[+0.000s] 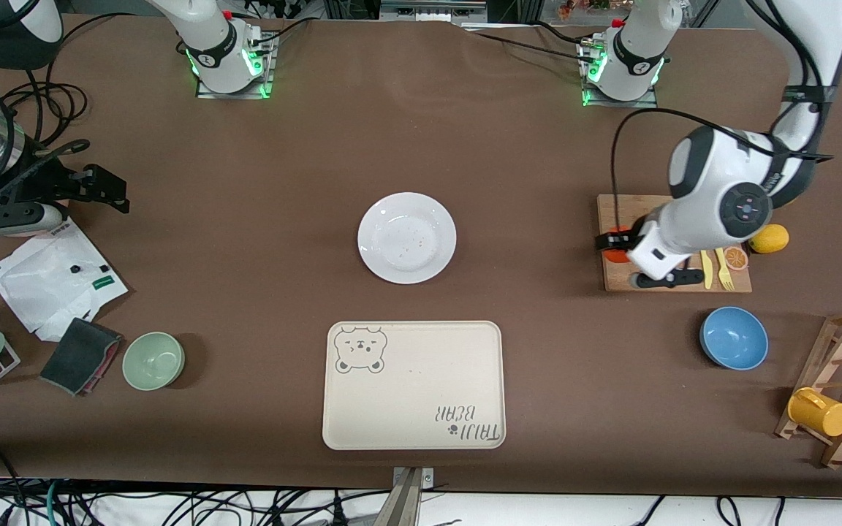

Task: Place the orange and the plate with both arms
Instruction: 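Close the left gripper on the orange and lift it, then carry the orange with the left gripper onto the white plate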

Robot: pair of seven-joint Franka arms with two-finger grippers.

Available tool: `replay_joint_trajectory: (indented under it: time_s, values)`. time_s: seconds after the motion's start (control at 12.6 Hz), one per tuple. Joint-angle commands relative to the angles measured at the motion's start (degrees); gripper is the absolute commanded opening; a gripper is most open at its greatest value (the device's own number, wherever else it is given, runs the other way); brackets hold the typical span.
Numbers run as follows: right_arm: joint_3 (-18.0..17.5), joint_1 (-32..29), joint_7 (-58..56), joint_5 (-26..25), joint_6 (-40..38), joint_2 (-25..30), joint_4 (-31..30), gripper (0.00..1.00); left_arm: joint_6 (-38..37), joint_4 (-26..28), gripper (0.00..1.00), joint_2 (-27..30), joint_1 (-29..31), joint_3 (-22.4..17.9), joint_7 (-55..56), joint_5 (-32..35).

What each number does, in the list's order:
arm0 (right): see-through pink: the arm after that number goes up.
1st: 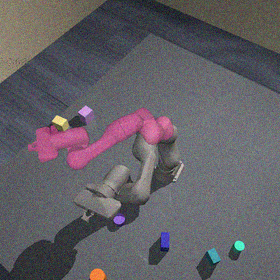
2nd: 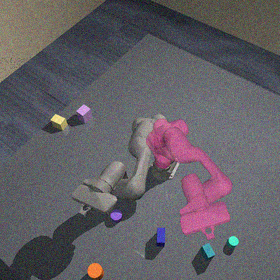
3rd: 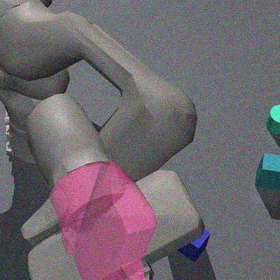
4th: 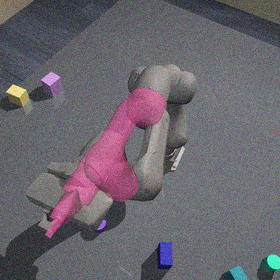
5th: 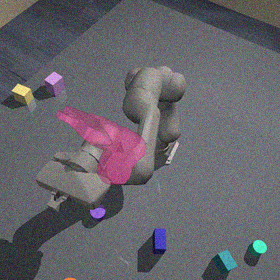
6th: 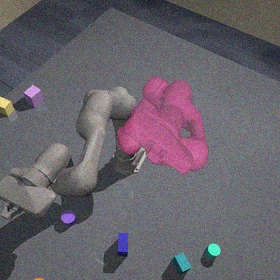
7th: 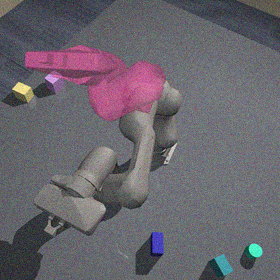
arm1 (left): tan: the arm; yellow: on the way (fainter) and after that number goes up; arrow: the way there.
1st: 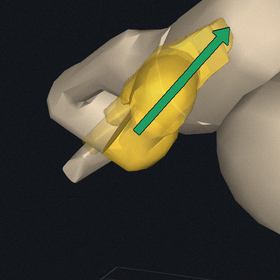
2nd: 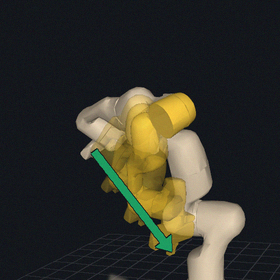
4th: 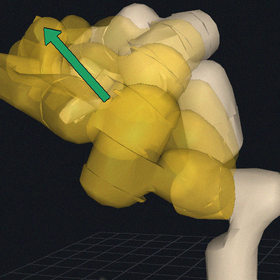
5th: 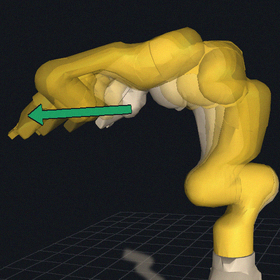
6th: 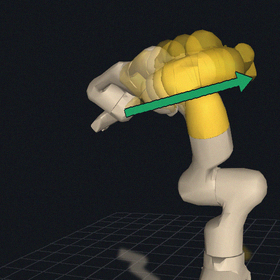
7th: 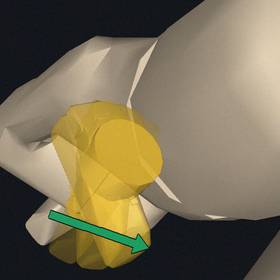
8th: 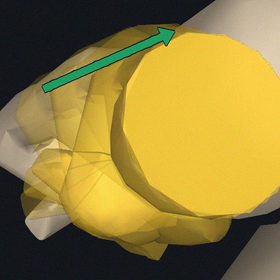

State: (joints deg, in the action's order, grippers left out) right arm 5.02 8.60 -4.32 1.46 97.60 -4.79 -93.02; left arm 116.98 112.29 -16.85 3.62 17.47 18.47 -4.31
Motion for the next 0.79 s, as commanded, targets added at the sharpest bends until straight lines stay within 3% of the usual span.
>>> replay_joint_trajectory:
  time_s: [0.0,0.4,0.71]
  values:
    - [0.08,0.10,0.54,-0.32,0.05,1.36,-1.29,1.00,-1.31,-3.99,0.19,-2.13,-1.50,2.48,7.24,-3.50]
    - [0.17,0.10,0.54,-0.32,0.05,1.36,-1.29,1.00,-0.88,-12.86,0.19,-8.44,-14.49,2.57,26.41,-3.42]
    - [0.17,0.10,0.54,-0.32,0.05,1.28,-1.29,1.00,-0.79,-20.52,0.20,-15.57,-21.00,2.57,29.42,-3.68]
